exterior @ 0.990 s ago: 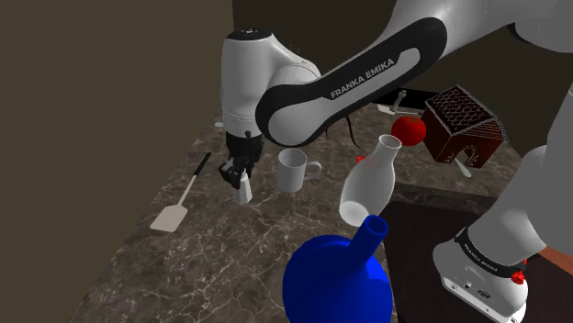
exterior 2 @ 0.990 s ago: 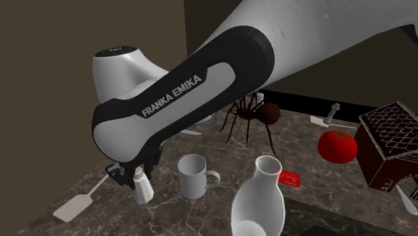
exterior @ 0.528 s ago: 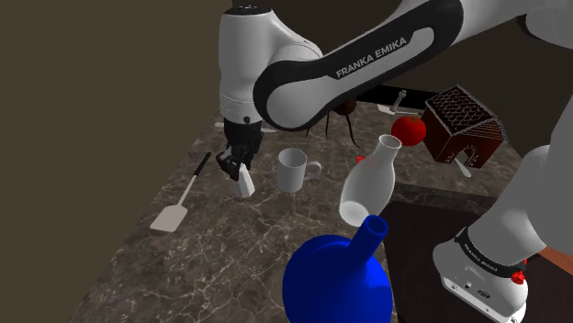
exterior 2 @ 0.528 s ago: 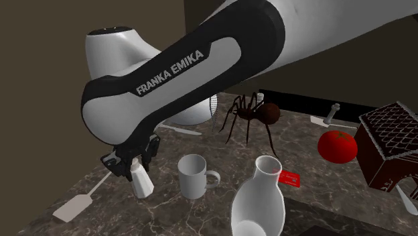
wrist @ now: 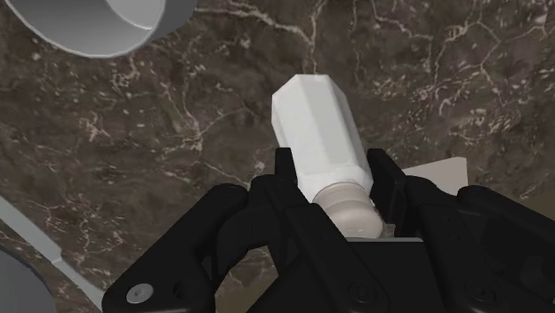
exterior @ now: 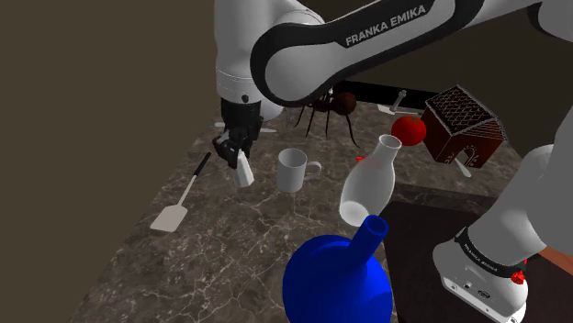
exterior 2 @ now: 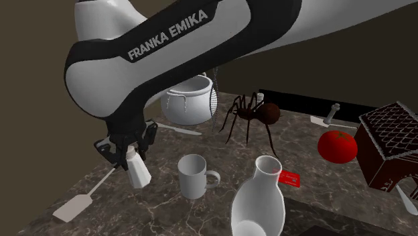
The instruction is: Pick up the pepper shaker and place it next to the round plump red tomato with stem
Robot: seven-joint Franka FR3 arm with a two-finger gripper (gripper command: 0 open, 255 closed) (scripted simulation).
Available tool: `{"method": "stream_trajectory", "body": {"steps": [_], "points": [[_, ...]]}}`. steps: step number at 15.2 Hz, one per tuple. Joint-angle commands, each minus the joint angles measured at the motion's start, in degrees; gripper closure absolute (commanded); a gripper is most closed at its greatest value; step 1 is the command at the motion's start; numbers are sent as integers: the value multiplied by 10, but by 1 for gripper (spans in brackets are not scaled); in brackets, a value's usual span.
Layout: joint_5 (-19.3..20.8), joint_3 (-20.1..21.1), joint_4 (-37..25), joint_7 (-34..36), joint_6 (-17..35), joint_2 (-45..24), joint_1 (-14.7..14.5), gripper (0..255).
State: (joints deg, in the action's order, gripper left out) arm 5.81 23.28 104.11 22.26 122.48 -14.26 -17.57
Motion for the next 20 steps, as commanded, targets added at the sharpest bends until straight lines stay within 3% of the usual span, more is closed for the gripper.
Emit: {"method": "stream_trajectory", "body": {"steps": [1, 20], "points": [[-5, 1, -5, -2, -14, 10, 1, 255], [-18, 6, -115, -11, -146, 34, 1, 255]]}}
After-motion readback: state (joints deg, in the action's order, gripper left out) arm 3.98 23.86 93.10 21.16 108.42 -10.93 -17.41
